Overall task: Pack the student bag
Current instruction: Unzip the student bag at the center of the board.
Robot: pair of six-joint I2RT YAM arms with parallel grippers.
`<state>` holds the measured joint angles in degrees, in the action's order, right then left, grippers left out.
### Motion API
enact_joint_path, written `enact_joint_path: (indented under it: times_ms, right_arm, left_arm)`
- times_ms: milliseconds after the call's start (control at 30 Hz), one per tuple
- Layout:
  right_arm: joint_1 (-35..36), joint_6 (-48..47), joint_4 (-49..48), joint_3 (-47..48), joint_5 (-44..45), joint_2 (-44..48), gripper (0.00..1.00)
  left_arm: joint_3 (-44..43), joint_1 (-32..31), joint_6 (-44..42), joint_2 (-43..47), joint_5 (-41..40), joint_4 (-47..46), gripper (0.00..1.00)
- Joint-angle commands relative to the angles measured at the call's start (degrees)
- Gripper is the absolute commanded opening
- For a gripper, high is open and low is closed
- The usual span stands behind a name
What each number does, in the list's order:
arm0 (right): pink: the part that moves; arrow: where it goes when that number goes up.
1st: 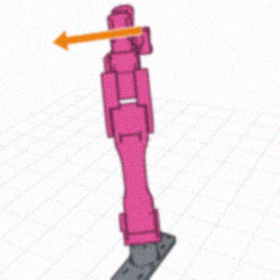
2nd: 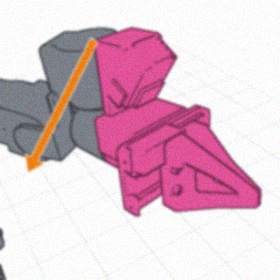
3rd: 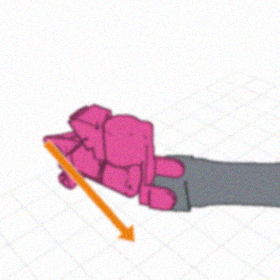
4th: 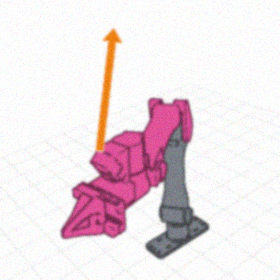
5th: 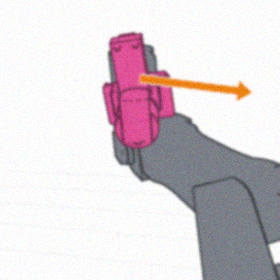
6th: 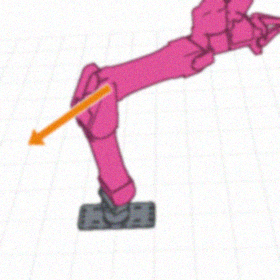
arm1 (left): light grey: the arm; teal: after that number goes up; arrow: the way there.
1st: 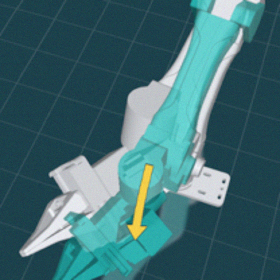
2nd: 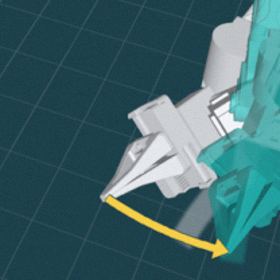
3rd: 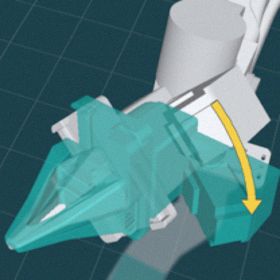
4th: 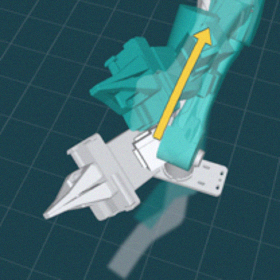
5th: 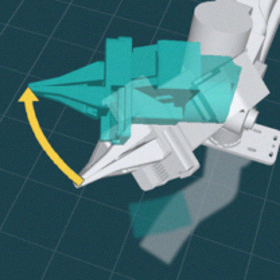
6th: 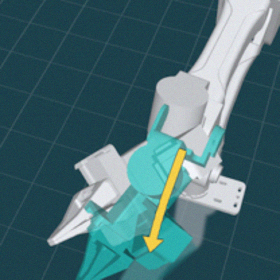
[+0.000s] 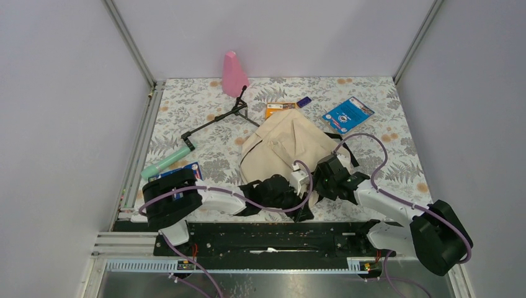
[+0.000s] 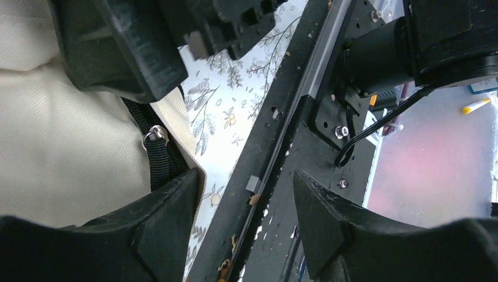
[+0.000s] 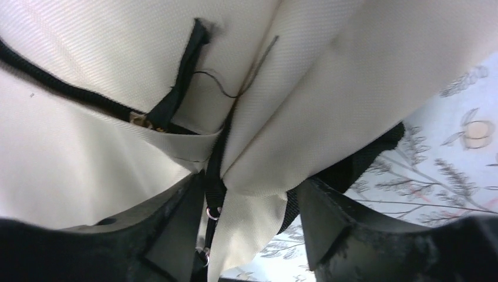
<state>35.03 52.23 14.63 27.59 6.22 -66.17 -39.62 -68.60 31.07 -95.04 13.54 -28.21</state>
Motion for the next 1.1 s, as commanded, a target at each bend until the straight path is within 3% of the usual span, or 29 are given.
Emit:
enact_joint_path:
  times_ms: [0,167,367,600,667,800,1067]
  right_arm:
    - [-0.17,-4.49,-0.48,1.74,8.65,0.14,0.57]
    - [-0.39,-6.43,0.28,1.22,10.46,4.83,0.33]
    - [-0.50,-8.07,0.15,-0.77,10.27,11.36,0.00]
    - [-0.51,-4.91,-5.55,-7.34,7.48,21.14,0.00]
    - [-0.48,-4.07,-7.06,-9.09,7.16,23.38,0.00]
    - [-0.48,-3.96,-7.85,-10.21,7.17,25.98,0.00]
    - [-0.53,-4.73,-7.83,-9.69,6.44,25.78,0.00]
  left_arm:
    - [-5.15,-2.24,0.05,-2.04,7.39,-4.49,0.58]
    - [-7.18,-2.24,1.53,-2.64,4.25,-6.02,0.59]
    - [-3.14,-2.09,1.24,3.26,-7.94,-5.23,0.65]
    - [1.20,-1.37,3.41,11.02,-22.37,-1.31,0.70]
    - [0.97,-0.06,4.38,10.72,-20.47,-1.52,0.70]
    - [0.79,2.02,3.01,8.32,-8.85,-5.04,0.66]
    - [0.69,6.27,-4.64,5.39,-0.69,-1.96,0.53]
